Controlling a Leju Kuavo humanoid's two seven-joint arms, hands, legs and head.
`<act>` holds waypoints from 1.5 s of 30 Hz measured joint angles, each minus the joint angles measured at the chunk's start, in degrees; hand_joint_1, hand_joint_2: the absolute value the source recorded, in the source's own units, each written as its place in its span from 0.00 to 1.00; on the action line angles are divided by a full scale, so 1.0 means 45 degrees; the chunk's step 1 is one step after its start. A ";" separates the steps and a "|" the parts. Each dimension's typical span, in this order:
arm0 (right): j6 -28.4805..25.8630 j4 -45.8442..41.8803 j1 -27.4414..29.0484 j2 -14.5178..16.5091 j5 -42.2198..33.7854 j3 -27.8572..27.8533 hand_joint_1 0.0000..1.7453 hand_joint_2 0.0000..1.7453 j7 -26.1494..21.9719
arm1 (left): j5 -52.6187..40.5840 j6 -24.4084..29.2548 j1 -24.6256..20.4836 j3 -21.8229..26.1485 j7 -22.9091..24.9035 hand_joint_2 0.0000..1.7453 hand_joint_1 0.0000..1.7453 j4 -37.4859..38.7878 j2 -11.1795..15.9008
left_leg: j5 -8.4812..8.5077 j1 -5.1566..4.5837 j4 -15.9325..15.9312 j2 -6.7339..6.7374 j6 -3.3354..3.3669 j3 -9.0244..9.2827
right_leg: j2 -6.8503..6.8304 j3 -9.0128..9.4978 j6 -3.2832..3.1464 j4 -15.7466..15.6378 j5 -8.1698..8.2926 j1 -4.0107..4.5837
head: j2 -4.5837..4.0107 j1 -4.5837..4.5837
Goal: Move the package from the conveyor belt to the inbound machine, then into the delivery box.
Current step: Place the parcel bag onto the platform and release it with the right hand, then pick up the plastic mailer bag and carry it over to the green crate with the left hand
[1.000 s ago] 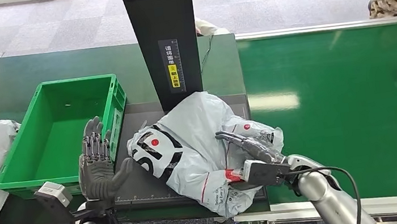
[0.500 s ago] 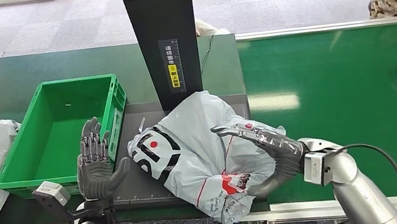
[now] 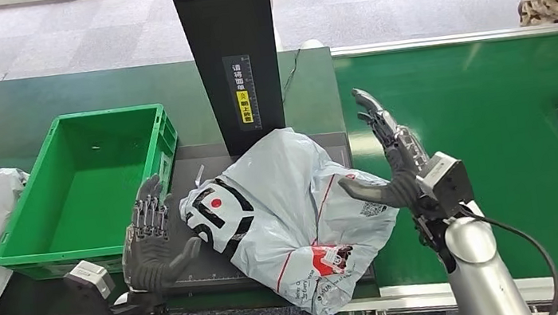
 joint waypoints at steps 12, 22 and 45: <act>-0.2355 0.0672 0.1932 0.0845 -0.0581 -0.0798 0.00 1.00 0.0043 | -0.0578 -0.1087 -0.1603 -0.1015 0.0259 1.00 0.00 0.1017 -0.0009 | 0.0000 -0.0002 0.0003 -0.0007 0.0000 -0.0002 | -0.0004 -0.0001 -0.0001 -0.0002 0.0002 -0.0002 | 0.0000 0.0001; -0.4252 -0.0944 0.3080 0.1123 0.0209 -0.1389 0.00 1.00 -0.1057 | -0.6736 0.0469 -0.4336 -0.3547 0.2649 1.00 0.00 0.4414 0.0289 | 0.0010 -0.0002 0.0004 -0.0004 0.0001 0.0001 | -0.0004 0.0001 -0.0006 -0.0001 0.0011 -0.0002 | 0.0000 0.0001; -0.4210 -0.1918 0.3678 0.1690 0.0038 -0.2061 0.00 1.00 -0.1419 | -1.1596 0.1265 -0.6850 -0.6050 0.3763 1.00 1.00 0.8396 0.0566 | 0.0024 -0.0001 -0.0001 0.0004 -0.0007 0.0005 | 0.0002 0.0011 -0.0024 0.0004 0.0025 -0.0001 | 0.0000 0.0001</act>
